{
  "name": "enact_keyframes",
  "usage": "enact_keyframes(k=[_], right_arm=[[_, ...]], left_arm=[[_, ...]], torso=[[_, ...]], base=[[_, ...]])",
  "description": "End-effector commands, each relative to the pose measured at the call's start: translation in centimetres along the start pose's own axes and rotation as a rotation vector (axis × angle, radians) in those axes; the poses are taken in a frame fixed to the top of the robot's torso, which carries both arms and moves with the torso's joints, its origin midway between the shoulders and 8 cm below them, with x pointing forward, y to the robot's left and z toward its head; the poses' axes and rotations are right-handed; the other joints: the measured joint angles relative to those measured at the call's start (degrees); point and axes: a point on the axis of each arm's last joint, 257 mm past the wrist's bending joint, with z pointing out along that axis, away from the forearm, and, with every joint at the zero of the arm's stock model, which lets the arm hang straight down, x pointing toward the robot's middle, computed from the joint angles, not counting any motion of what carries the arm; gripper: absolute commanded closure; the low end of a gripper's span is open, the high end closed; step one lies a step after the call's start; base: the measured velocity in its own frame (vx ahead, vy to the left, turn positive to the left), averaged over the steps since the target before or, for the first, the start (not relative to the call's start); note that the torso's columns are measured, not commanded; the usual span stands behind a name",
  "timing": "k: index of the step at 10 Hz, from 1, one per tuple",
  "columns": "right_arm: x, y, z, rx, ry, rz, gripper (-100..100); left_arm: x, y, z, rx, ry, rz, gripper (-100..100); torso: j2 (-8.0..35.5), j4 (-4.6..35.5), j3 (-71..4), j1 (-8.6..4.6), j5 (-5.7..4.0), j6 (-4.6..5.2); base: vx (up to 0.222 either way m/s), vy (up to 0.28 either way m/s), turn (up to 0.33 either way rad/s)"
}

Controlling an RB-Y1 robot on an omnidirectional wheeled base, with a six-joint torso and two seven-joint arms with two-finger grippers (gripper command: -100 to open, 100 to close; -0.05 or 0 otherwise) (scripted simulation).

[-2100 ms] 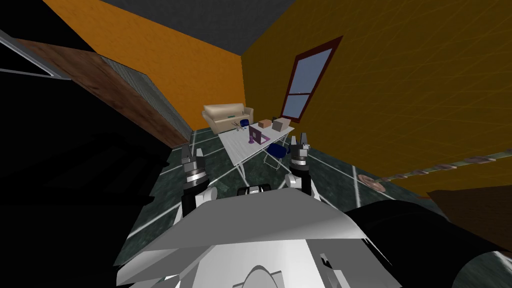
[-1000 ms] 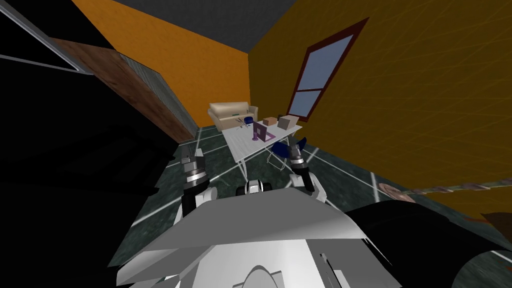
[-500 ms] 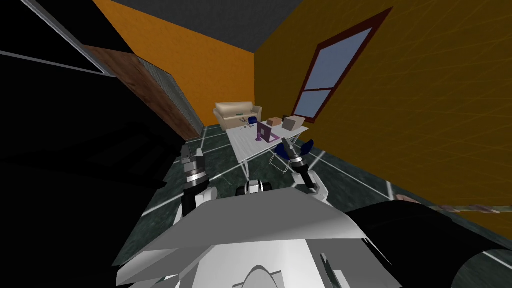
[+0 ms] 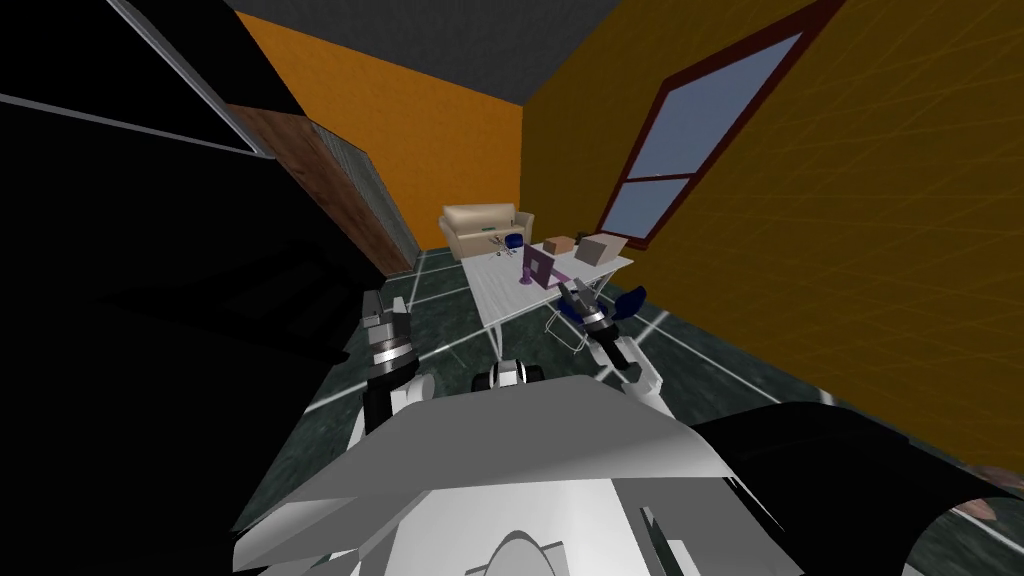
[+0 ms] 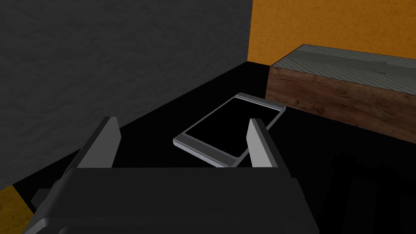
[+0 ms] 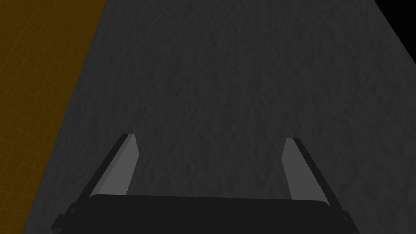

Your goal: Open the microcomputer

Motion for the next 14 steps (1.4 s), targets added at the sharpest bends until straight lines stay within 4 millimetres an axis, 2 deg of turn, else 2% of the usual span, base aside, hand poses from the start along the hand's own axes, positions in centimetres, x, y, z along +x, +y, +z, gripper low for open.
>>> enact_keyframes(k=[1, 2, 3, 8, 10, 11, 14], right_arm=[[1.7, -2.2, -0.1, 0.006, 0.081, -0.194, -100], [2.3, -3.2, -0.2, 0.007, 0.113, -0.268, -100], [2.4, -3.2, -0.2, 0.006, 0.116, -0.275, -100], [4.5, -9.2, -0.8, -0.001, 0.280, -0.662, -100], [4.8, -11.9, -1.1, -0.009, 0.346, -0.824, -100], [4.8, -11.9, -1.1, -0.009, 0.346, -0.824, -100], [4.4, -15.9, -1.5, -0.021, 0.433, -1.049, -100]], left_arm=[[0.0, 0.0, 0.0, 0.000, 0.000, 0.000, 0], [0.0, 0.0, 0.0, 0.000, 0.000, 0.000, 0], [0.0, 0.0, 0.0, 0.000, 0.000, 0.000, 0], [0.0, 0.0, 0.0, 0.000, 0.000, 0.000, 0], [0.0, 0.0, 0.0, 0.000, 0.000, 0.000, 0], [0.0, 0.0, 0.0, 0.000, 0.000, 0.000, 0], [0.0, 0.0, 0.0, 0.000, 0.000, 0.000, 0]], torso=[[0.01, 0.00, 0.00, 0.02, 0.00, 0.00], [0.01, 0.00, 0.01, -0.01, 0.00, -0.01], [0.02, 0.01, 0.01, -0.02, 0.00, -0.01], [-0.04, -0.01, -0.03, 0.00, 0.00, -0.01], [0.00, 0.00, 0.00, 0.00, 0.00, 0.00], [0.05, 0.01, 0.03, 0.00, 0.00, 0.01], [0.01, 0.01, 0.01, -0.02, 0.00, -0.01]], base=[[0.050, 0.018, 0.159], [0.047, 0.015, 0.159], [0.031, 0.007, 0.035], [0.043, 0.010, 0.133], [0.050, 0.011, 0.134], [0.029, 0.006, 0.041], [0.033, 0.005, 0.111]])
